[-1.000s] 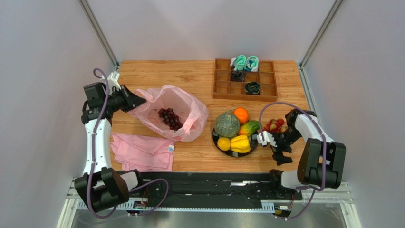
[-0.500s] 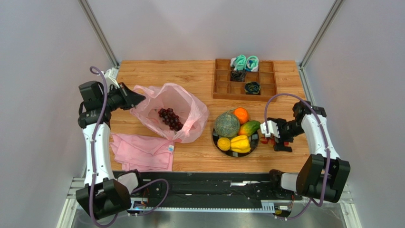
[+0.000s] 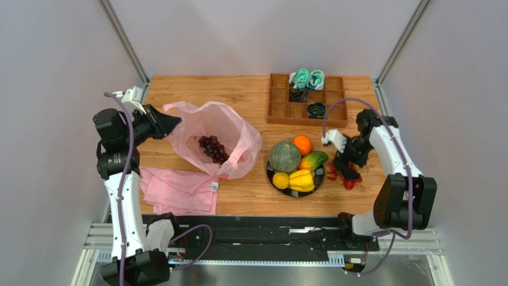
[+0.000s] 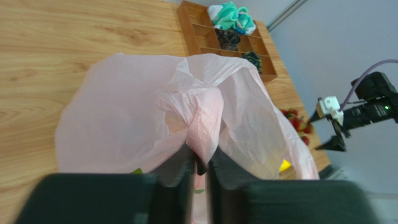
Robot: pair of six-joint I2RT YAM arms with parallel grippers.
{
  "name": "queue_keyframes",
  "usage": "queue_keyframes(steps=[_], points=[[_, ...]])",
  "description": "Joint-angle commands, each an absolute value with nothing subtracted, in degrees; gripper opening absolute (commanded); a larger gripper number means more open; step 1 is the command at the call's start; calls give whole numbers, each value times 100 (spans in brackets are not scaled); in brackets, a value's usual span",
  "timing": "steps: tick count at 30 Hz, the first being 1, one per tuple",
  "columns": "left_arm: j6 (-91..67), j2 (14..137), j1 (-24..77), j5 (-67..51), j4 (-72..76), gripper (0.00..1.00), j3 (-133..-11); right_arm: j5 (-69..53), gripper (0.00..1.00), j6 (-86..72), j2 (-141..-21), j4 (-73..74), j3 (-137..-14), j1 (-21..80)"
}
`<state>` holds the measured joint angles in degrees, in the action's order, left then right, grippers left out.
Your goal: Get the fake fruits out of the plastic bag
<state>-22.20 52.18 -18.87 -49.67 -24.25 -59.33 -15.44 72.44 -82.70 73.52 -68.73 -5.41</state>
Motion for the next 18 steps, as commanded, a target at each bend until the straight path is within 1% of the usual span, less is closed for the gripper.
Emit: queue_keyframes(steps=[1,2,3,4,5,7,8,9,11,12,14,15,16,18], points=[[-1980,4695,-1890,-4386,-1700,48,-6046,-396,99,7392,-7656,9230,-5558,-466],[-1804,4632,-1890,-4682,-1548,56,-6299,-404,99,7322,-7620,9107,-5546,-483],[-1671,4606,-1820,-4989,-1399,70,-6476,-648,99,7199,-7638,8940,-5598,-536],[-1844,4701,-1706,-5262,-997,71,-6643,-850,99,6815,-7803,8912,-5755,-684],[-1933,4833,-1531,-5665,-985,72,-7132,-1079,98,6559,-7970,8912,-6192,-773],[-1995,5375,-663,-5975,-1142,86,-7696,-1922,95,5806,-8539,9096,-6870,-1070],[-1917,5544,-302,-6107,-1195,91,-8134,-2247,94,5636,-8708,9358,-7543,-1168],[-1655,5703,441,-6126,-1213,91,-8287,-2816,94,5451,-8849,9456,-7819,-1256],[-1303,6168,1183,-6126,-1344,92,-8664,-3233,94,4960,-9165,9545,-8338,-1353],[-796,6370,1848,-6135,-1519,92,-8814,-3582,95,4870,-9237,9554,-8724,-1362],[-257,7038,2449,-6135,-2152,91,-9280,-3848,95,4608,-9360,9414,-9051,-1389],[241,7266,2965,-6056,-2327,91,-9420,-4006,95,4466,-9404,9326,-9270,-1397],[498,7634,3188,-5795,-2660,90,-9700,-4095,95,4291,-9430,9264,-9359,-1476],[1191,7996,3715,-5373,-3047,88,-9896,-4436,95,3834,-9492,9027,-9483,-1703]])
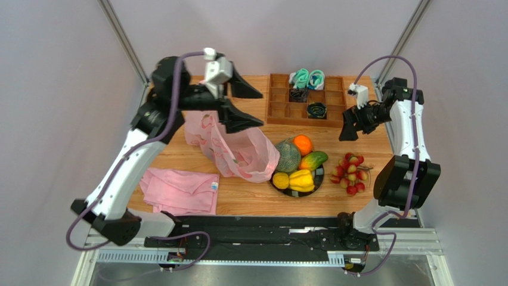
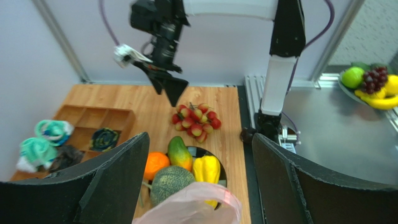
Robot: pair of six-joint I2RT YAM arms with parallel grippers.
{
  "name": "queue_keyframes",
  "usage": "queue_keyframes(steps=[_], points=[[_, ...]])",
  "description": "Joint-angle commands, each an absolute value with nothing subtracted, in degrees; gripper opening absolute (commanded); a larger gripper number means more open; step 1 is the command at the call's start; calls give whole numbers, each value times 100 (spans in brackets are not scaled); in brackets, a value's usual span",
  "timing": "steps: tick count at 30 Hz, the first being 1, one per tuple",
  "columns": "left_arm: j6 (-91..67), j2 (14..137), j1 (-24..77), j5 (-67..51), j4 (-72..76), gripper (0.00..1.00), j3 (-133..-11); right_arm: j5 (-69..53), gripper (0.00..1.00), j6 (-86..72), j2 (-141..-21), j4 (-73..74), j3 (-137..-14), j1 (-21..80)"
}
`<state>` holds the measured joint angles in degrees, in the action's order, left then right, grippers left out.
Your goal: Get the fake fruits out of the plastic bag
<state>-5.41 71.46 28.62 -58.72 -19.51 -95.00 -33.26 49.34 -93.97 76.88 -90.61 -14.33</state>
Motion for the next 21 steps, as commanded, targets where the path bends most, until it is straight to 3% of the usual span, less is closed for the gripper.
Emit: queue_keyframes(steps=[1,3,7,13,18,21], points=[[1230,8050,3787,-4918,-3041,88,-9957,-4525,95,3710,-9501,8965,-9518,-1766],[917,8060,3823,-4877,-2492,89,-9836,-4631,95,3490,-9405,8956,-9615,-1933],[1554,8454,4235,-6420,-2978,88,-9739,-4632,96,3191,-9053,8851,-10148,-2311],[1785,9657,5369,-7040,-2612,87,-9369,-3641,97,2479,-8851,8859,-10776,-2874],[-1348,10597,6178,-5751,-645,83,-9236,-3296,98,2400,-8473,8736,-10284,-3278],[-2222,10915,6284,-4761,-476,81,-9317,-3313,98,2312,-8297,8640,-10073,-3322]])
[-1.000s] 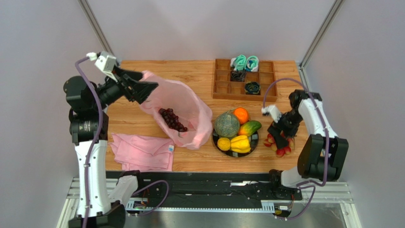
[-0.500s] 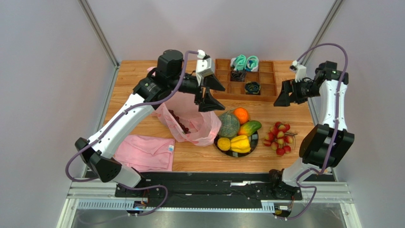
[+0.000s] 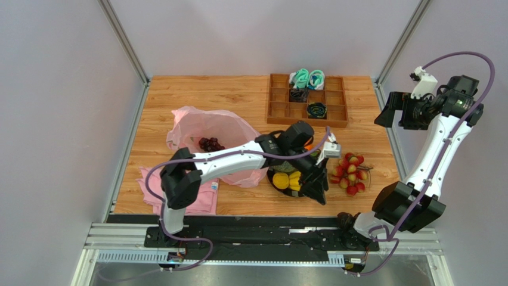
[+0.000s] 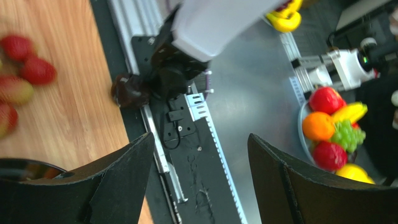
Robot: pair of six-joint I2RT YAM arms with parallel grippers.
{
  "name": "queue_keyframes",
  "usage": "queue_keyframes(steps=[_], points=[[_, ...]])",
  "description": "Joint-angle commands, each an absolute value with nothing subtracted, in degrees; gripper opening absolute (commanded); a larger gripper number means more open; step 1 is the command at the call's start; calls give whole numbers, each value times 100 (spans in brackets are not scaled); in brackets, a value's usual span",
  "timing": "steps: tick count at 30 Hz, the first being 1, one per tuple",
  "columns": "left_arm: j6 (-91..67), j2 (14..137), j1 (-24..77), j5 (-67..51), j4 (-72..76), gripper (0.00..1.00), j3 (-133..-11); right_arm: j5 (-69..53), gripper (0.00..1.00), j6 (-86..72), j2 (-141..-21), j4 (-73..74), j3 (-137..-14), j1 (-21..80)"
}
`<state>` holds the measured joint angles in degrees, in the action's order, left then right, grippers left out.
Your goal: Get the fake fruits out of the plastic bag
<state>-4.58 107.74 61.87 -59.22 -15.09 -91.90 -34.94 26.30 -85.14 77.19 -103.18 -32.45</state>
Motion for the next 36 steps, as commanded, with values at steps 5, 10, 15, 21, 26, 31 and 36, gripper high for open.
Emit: queue_keyframes(steps=[5,10,15,21,26,31,36], points=[[-3837,11749,6381,-3860,-693,78,-9887,-3217,99,2092,-8236,8491,-10037,-3445],[-4027,11971,6731,-3700,-142,76,-10064,-3357,99,1934,-8314,8323,-9993,-3638],[-3797,12068,6706,-5048,1912,77,-9452,-3489,99,1863,-8297,8288,-9984,-3744],[-2649,11953,6723,-6266,3605,78,-8306,-3612,99,1863,-8156,8315,-9826,-3744],[-1750,12418,6794,-6267,3865,78,-8332,-3630,99,1881,-8060,8358,-9704,-3753],[-1109,12840,6846,-6161,3762,77,-8700,-3682,99,1934,-7919,8446,-9510,-3744],[-82,13043,6926,-6117,2815,76,-9193,-3867,98,1837,-7735,8411,-9343,-3744]])
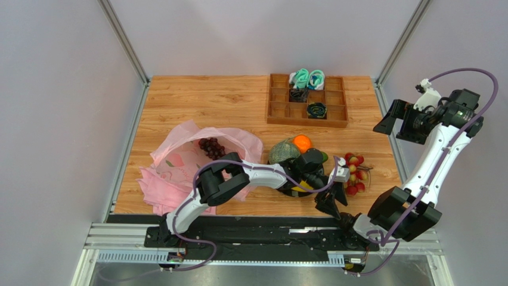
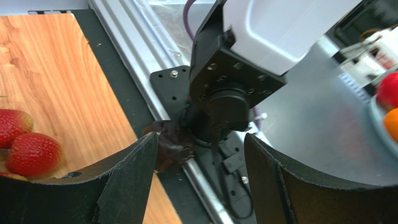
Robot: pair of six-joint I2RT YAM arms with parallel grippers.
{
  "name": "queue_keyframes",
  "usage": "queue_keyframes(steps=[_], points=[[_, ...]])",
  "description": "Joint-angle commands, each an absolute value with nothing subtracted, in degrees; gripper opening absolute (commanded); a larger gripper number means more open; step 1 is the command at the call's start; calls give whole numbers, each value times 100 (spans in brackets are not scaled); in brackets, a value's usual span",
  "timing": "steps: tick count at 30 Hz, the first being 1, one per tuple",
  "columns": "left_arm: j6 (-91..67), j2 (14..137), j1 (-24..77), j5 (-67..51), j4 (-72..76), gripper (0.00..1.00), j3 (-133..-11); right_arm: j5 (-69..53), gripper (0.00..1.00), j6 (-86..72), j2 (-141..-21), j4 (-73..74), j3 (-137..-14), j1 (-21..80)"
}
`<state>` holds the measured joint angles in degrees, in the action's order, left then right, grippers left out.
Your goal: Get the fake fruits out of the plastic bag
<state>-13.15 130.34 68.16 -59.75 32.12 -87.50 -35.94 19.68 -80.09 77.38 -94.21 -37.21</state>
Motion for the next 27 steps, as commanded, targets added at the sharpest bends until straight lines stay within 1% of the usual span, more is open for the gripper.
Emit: queue_keyframes(steps=[1,6,12,16,19,21,27], points=[[356,13052,6926,-6108,2438,76,-9219,-3893,98,1820,-7708,8402,-9282,-3753],[1474,13131,6926,-6222,1811,77,-9255,-3920,98,1819,-7603,8385,-9097,-3744],[2459,13552,7013,-6091,1144,82,-9799,-3929,98,1793,-7506,8367,-8930,-3744],[2644,13807,7040,-5880,976,84,-10194,-3946,98,1732,-7383,8367,-8807,-3753],[3049,13930,7031,-5888,407,84,-10493,-3972,98,1696,-7295,8367,-8649,-3753],[3277,13940,7023,-6072,230,85,-10503,-3999,99,1696,-7234,8358,-8526,-3762],[3884,14001,7058,-6082,-526,87,-10749,-4025,99,1696,-7137,8358,-8438,-3753]])
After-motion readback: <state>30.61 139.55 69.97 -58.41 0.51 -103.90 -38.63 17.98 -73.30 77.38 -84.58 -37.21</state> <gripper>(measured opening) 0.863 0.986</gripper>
